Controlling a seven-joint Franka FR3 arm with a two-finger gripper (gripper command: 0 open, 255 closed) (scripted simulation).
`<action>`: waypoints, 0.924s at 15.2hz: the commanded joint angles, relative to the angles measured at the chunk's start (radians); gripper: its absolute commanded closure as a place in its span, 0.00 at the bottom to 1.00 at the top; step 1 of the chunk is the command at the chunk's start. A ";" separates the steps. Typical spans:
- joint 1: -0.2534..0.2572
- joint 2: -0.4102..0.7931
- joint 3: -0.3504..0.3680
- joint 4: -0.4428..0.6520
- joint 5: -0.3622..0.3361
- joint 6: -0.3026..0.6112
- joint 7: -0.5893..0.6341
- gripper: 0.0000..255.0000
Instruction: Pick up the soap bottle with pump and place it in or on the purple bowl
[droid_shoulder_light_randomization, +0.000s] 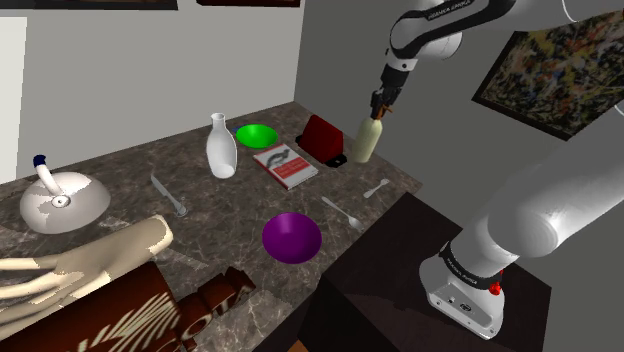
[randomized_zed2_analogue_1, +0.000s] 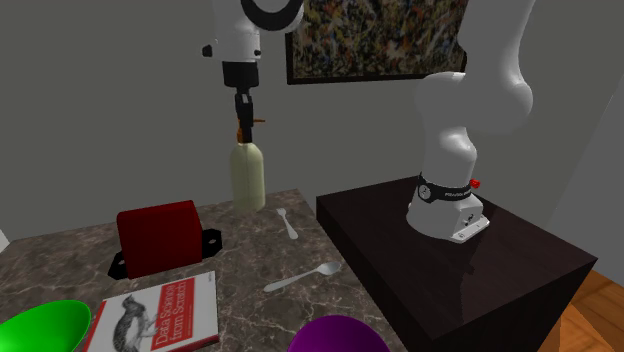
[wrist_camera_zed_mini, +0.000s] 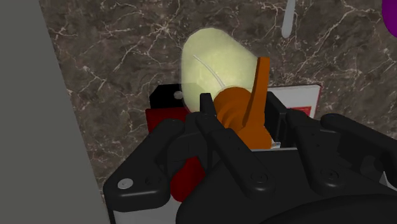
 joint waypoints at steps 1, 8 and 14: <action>0.017 -0.044 0.031 -0.040 -0.015 -0.001 0.060 1.00; 0.076 -0.176 0.152 -0.133 -0.027 -0.039 0.250 1.00; 0.136 -0.249 0.263 -0.167 -0.001 -0.078 0.404 1.00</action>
